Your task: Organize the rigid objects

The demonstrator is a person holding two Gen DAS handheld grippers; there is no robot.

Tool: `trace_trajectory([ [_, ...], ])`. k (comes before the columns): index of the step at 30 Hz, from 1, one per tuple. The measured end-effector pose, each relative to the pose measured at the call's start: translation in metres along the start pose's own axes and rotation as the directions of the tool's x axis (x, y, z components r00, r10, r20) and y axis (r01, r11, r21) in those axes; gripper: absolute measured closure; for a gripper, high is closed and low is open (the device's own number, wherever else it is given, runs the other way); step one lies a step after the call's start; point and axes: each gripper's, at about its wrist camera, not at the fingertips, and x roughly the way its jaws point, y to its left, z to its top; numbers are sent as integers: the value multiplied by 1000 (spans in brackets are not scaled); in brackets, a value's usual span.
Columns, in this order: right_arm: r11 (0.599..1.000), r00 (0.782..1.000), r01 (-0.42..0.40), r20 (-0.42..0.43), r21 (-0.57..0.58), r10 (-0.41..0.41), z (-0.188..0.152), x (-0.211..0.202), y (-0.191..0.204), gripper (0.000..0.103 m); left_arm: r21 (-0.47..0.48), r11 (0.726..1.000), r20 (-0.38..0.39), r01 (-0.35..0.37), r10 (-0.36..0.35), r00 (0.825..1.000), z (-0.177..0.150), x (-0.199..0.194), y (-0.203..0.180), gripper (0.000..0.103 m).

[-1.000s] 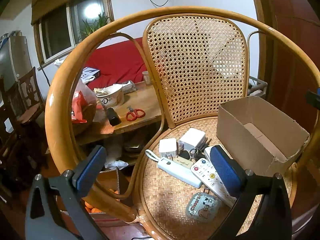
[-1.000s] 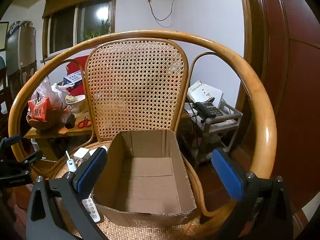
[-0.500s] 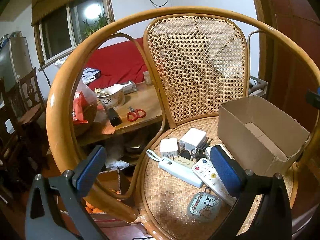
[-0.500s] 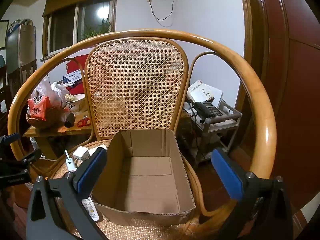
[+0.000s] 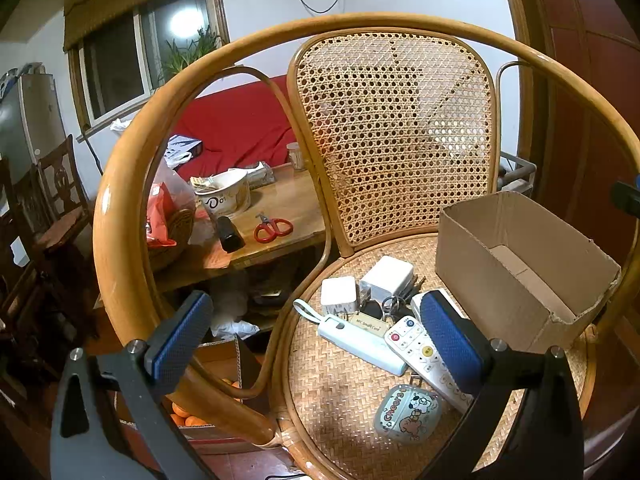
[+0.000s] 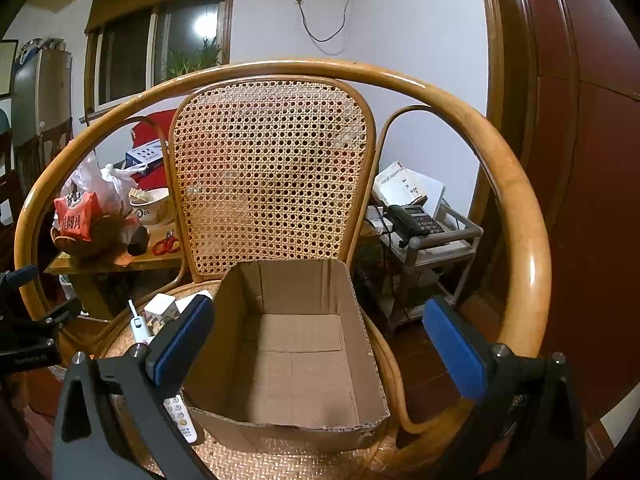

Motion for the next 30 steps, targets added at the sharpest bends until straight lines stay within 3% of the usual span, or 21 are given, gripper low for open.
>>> trace_trajectory([
  [9,1000,1000,-11,-18,-9,11,1,2,0,0,-2,1000,-2,-1,1,1000,0,0,1,0],
  [14,999,996,-52,-77,7,53,0,15,0,3,6,1000,-19,-12,12,1000,-1,3,2,0],
  [19,1000,989,-13,-148,15,15,-1,33,-4,3,17,1000,-52,-1,2,999,-4,10,0,0],
  [22,998,981,12,-196,55,-1,-1,45,-13,3,22,1000,-86,16,-14,996,-7,16,-2,0],
  [27,981,958,-23,-276,192,76,-8,66,-33,4,41,997,-140,72,-66,988,-14,24,-8,0],
  [30,982,955,-11,-289,187,65,-8,73,-35,7,63,994,-170,91,-80,982,-17,28,-15,0],
])
